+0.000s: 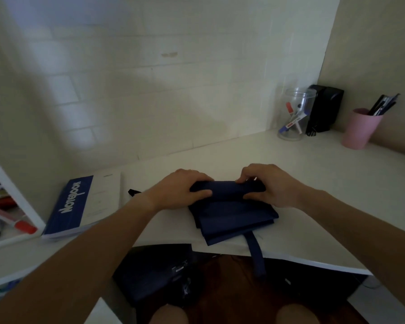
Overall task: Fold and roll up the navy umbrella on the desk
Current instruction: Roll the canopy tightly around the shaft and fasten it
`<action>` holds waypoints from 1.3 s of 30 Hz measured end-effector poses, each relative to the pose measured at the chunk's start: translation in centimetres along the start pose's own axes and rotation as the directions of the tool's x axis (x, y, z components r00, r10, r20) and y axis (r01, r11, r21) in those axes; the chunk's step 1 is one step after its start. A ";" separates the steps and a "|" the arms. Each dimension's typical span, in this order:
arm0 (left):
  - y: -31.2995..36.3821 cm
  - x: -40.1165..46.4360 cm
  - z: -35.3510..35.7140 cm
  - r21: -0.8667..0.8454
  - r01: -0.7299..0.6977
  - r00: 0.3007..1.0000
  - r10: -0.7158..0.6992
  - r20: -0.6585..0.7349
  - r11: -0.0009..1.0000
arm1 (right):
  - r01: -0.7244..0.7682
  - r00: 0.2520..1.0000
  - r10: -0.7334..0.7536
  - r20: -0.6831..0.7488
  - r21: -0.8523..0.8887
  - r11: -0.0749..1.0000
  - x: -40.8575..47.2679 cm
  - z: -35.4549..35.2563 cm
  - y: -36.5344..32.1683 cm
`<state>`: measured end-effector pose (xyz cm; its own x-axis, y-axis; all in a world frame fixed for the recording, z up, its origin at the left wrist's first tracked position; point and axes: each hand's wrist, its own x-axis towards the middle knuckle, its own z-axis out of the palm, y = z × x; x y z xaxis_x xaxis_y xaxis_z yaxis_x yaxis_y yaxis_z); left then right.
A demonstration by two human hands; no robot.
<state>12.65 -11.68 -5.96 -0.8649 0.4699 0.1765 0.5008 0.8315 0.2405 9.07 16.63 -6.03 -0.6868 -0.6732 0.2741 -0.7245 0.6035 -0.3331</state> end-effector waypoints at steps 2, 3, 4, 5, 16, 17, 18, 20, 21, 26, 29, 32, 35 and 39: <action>0.4 -0.6 0.2 0.044 -0.049 0.997 0.051 -0.061 0.998 | -0.017 0.999 0.015 0.040 0.050 0.999 -0.1 -0.4 -0.2; 0.6 -0.9 0.5 0.073 -0.062 0.993 0.069 -0.096 0.995 | -0.060 0.995 0.051 0.085 0.103 0.993 -0.1 -0.8 -0.3; 0.8 -1.2 0.8 0.097 -0.073 0.986 0.086 -0.140 0.993 | -0.117 0.985 0.092 0.147 0.173 0.978 -0.1 -1.4 -0.4; 1.0 -1.4 1.1 0.114 -0.081 0.977 0.102 -0.185 0.990 | -0.163 0.971 0.114 0.209 0.237 0.958 -0.1 -1.9 -0.4; 2.3 -1.1 0.5 -0.079 0.027 0.997 -0.032 -0.072 0.997 | -0.001 1.000 0.003 0.027 -0.102 0.995 -1.9 -1.2 -0.5; 2.2 -1.1 0.7 -0.069 0.039 0.998 -0.042 -0.042 0.997 | 0.025 1.000 -0.027 -0.010 -0.137 0.990 -2.2 -0.9 -0.3; 2.1 -1.3 1.0 -0.029 0.030 0.999 -0.031 -0.037 0.999 | 0.046 0.998 -0.053 -0.036 -0.164 0.985 -2.6 -0.6 -0.3; 2.2 -1.8 1.8 0.038 0.004 0.997 -0.001 -0.082 0.999 | 0.062 0.997 -0.070 -0.040 -0.168 0.984 -3.0 -0.4 -0.2; 2.2 -2.0 2.1 0.045 -0.002 0.994 0.007 -0.112 0.999 | 0.050 0.998 -0.053 -0.022 -0.128 0.990 -3.0 -0.5 -0.1; 3.0 -2.9 2.6 0.023 -0.043 0.967 0.047 -0.251 0.999 | -0.191 0.973 0.133 0.189 0.341 0.921 -3.2 -2.4 -0.5; 3.5 -3.2 2.8 0.031 -0.043 0.966 0.050 -0.253 0.999 | -0.184 0.979 0.142 0.146 0.338 0.923 -3.8 -2.0 -0.6; 4.1 -3.3 2.1 -0.038 -0.036 0.987 0.030 -0.158 0.999 | -0.163 0.986 0.150 0.073 0.226 0.960 -4.4 -1.1 -0.9; 4.6 -3.2 1.2 -0.200 0.025 0.998 -0.037 -0.057 0.980 | -0.070 0.997 0.073 -0.029 0.081 0.994 -5.2 -0.5 -1.4; 5.0 -3.4 1.4 -0.261 0.037 0.995 -0.061 -0.084 0.965 | -0.023 0.992 0.014 -0.124 -0.066 0.998 -6.7 0.7 -2.4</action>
<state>18.09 -8.68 -6.73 -0.8879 0.3921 0.2408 0.4599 0.7419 0.4879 15.41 19.39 -7.68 -0.6992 -0.6061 0.3793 -0.7109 0.6455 -0.2791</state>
